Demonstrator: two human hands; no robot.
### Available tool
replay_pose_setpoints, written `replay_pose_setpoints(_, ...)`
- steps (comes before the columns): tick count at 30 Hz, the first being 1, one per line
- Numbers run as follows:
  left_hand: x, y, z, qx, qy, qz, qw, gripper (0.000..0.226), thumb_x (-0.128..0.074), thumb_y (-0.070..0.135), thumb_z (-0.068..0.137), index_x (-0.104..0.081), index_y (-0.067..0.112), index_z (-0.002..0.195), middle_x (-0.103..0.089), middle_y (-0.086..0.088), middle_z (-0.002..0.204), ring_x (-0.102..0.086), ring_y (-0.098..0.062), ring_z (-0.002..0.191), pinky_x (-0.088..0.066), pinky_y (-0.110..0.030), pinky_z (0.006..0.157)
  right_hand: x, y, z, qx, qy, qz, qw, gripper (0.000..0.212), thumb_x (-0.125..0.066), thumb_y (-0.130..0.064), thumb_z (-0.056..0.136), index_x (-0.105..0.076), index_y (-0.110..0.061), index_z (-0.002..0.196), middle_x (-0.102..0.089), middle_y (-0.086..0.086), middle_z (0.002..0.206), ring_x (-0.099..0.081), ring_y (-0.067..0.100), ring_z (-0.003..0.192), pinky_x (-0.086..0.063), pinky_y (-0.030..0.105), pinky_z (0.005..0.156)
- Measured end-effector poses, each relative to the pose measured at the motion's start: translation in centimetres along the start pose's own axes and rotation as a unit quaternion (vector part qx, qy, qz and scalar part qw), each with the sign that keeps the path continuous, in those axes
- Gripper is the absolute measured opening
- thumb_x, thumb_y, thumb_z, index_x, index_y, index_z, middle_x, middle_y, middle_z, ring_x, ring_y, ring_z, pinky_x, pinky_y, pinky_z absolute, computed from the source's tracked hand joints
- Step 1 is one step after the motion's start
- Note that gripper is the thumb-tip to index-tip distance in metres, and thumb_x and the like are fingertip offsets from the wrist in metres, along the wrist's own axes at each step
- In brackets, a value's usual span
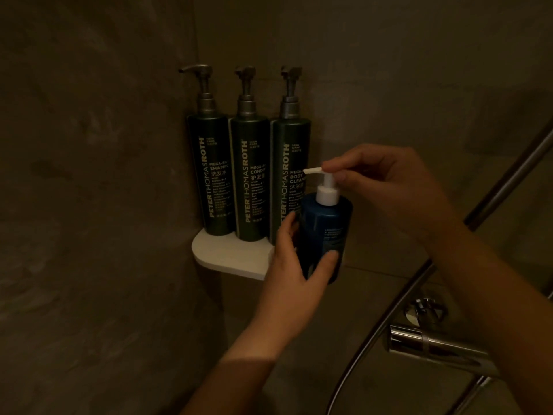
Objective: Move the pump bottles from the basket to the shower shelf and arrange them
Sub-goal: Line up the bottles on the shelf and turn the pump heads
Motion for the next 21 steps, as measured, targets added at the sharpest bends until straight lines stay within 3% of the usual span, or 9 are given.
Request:
replay_pose_setpoints(4, 0.7, -0.5, 0.2, -0.01, -0.058, 0.005, 0.998, 0.067, -0.056, 0.034, 0.092, -0.009, 0.064, 0.128, -0.03, 0.034, 0.132, -0.031, 0.017, 0.122, -0.026, -0.006, 0.096, -0.1, 0.2, 0.1, -0.003, -0.011, 0.01, 1.0, 0.02, -0.062, -0.004, 0.087, -0.071, -0.02, 0.093, -0.073, -0.007, 0.094, -0.068, 0.01, 0.094, -0.052, 0.022, 0.081)
replay_pose_setpoints(11, 0.7, -0.3, 0.4, -0.018, 0.016, 0.056, 0.998, 0.068, -0.067, 0.04, 0.081, -0.02, 0.057, 0.127, -0.029, 0.044, 0.113, -0.034, 0.026, 0.104, -0.031, 0.005, 0.082, -0.2, 0.2, 0.0, -0.003, -0.006, 0.014, 1.0, 0.019, -0.062, -0.006, 0.087, -0.07, -0.022, 0.093, -0.073, -0.01, 0.096, -0.067, 0.009, 0.097, -0.052, 0.021, 0.082)
replay_pose_setpoints(13, 0.5, -0.2, 0.3, -0.019, 0.042, 0.072, 0.996, 0.068, -0.069, 0.044, 0.077, -0.025, 0.051, 0.129, -0.029, 0.038, 0.109, -0.039, 0.016, 0.105, -0.033, -0.001, 0.085, -0.3, 0.1, 0.0, -0.001, 0.002, 0.02, 1.0, 0.02, -0.061, -0.005, 0.087, -0.07, -0.021, 0.093, -0.073, -0.008, 0.096, -0.068, 0.01, 0.096, -0.052, 0.021, 0.082)
replay_pose_setpoints(16, 0.4, -0.1, 0.1, -0.008, 0.088, 0.092, 0.992, 0.07, -0.072, 0.051, 0.068, -0.029, 0.046, 0.123, -0.03, 0.026, 0.109, -0.042, -0.002, 0.112, -0.04, -0.02, 0.092, -0.4, 0.1, -0.1, 0.001, 0.013, 0.015, 1.0, 0.021, -0.061, -0.004, 0.087, -0.07, -0.022, 0.092, -0.072, -0.008, 0.096, -0.068, 0.01, 0.094, -0.052, 0.02, 0.081)
replay_pose_setpoints(21, 0.2, 0.5, -0.1, -0.012, 0.143, 0.115, 0.983, 0.071, -0.079, 0.047, 0.062, -0.027, 0.042, 0.111, -0.035, 0.015, 0.114, -0.04, -0.008, 0.113, -0.046, -0.038, 0.093, -0.5, 0.4, -0.3, -0.017, 0.032, 0.012, 0.999, 0.02, -0.061, -0.007, 0.088, -0.071, -0.025, 0.092, -0.073, -0.007, 0.098, -0.068, 0.01, 0.094, -0.054, 0.024, 0.082)
Point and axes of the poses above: each hand's wrist, its own z-axis towards the middle knuckle, its own x-axis out of the back of the hand, y = z × x, the point moved 5 cm from there along z, towards the middle knuckle
